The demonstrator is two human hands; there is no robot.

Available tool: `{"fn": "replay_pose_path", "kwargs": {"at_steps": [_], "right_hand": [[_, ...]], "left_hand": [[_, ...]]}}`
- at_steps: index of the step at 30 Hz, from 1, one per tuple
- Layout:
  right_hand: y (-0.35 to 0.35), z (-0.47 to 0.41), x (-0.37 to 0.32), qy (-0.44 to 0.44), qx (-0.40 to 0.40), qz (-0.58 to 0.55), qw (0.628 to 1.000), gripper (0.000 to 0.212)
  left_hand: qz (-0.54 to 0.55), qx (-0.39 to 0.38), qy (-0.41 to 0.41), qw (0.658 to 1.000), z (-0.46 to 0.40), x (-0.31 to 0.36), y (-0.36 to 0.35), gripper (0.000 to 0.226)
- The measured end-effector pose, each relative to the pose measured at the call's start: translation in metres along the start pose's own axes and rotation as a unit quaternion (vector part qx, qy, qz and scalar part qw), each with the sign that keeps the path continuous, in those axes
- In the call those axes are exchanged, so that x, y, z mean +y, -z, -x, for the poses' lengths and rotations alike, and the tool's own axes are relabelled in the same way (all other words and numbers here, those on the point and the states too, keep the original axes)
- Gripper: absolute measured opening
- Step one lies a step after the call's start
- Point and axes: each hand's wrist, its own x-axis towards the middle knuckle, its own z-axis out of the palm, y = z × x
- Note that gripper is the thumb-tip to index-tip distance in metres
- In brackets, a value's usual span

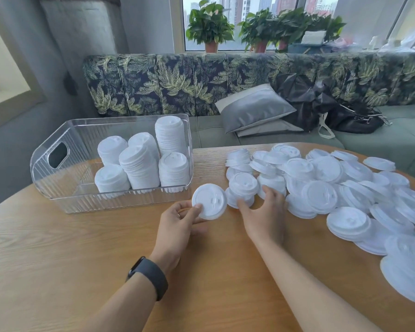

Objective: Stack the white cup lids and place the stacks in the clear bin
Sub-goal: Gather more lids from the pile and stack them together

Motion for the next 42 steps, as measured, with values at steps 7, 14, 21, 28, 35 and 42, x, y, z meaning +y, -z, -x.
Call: {"fn": "replay_pose_path", "kwargs": {"at_steps": [7,14,21,28,35,42], "right_hand": [[-0.017,-0.019,-0.005,-0.012,0.020,0.014,1.000,0.093],[-0.020,-0.022,-0.009,-0.012,0.030,0.011,0.999,0.083],[0.001,0.006,-0.007,0.037,-0.015,-0.172,0.984,0.071],[0.031,0.045,0.005,-0.006,-0.135,-0.276,0.952,0.070],[0.064,0.077,0.009,-0.057,-0.226,-0.353,0.906,0.071],[0.080,0.098,0.015,-0.104,-0.274,-0.353,0.889,0.077]], "left_hand": [[0.000,0.002,-0.013,1.000,-0.010,0.000,-0.004,0.024],[0.016,0.004,-0.014,1.000,-0.008,-0.001,-0.004,0.022],[0.071,0.022,-0.006,0.997,0.004,0.000,-0.001,0.015],[0.066,0.001,0.006,0.998,0.036,0.001,0.002,0.008],[0.060,-0.018,0.024,0.998,0.075,0.000,0.008,0.013],[0.048,-0.024,0.036,0.998,0.099,-0.002,0.011,0.012]]}}
